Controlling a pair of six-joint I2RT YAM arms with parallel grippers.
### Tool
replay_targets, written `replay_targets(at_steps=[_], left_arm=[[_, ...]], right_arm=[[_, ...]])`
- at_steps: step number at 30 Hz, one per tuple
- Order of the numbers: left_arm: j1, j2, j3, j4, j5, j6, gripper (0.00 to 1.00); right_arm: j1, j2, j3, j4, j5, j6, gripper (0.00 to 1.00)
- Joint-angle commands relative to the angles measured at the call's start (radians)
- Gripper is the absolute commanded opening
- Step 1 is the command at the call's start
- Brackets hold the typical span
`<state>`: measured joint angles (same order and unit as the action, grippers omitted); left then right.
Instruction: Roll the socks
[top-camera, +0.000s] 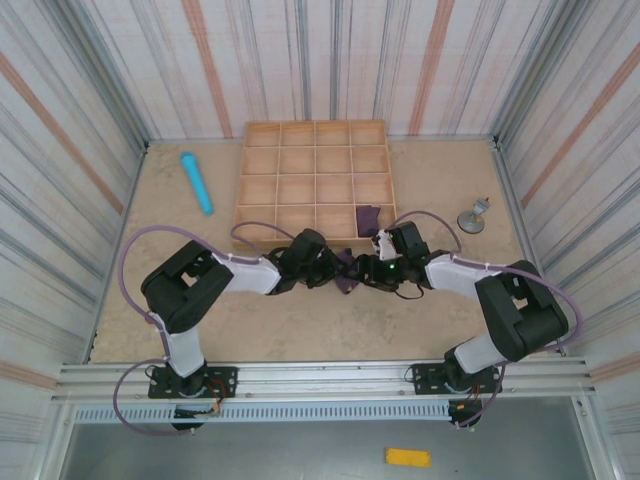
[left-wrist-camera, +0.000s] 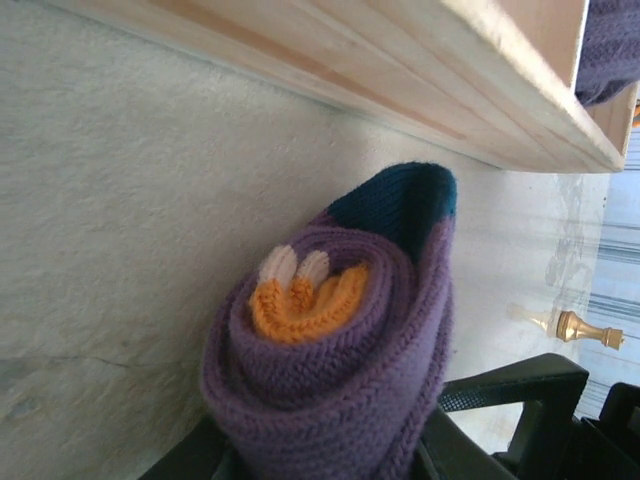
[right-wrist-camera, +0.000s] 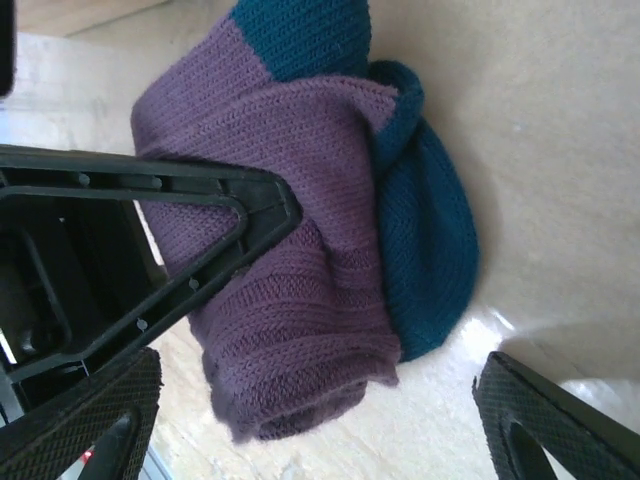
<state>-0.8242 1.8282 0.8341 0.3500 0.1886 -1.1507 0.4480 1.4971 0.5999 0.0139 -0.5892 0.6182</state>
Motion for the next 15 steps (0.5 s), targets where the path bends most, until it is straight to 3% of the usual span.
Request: replay_targets(at_steps=[1, 9, 15], left_arm=[[0.005, 0.063, -0.016, -0.111, -0.008, 0.032, 0.07], [0.017, 0.076, -0.012, -0.095, 0.018, 0.023, 0.07], [0.036, 0.079, -0.029, -0.080, 0.043, 0.017, 0.06]], right_arm=[[0.001, 0.070, 0.012, 0.041, -0.006, -0.052, 0.84], [0.068, 0.112, -0.014, 0.038, 0.058, -0.115, 0.71], [0.083, 0.030, -0.056, 0.038, 0.124, -0.149, 0.83]])
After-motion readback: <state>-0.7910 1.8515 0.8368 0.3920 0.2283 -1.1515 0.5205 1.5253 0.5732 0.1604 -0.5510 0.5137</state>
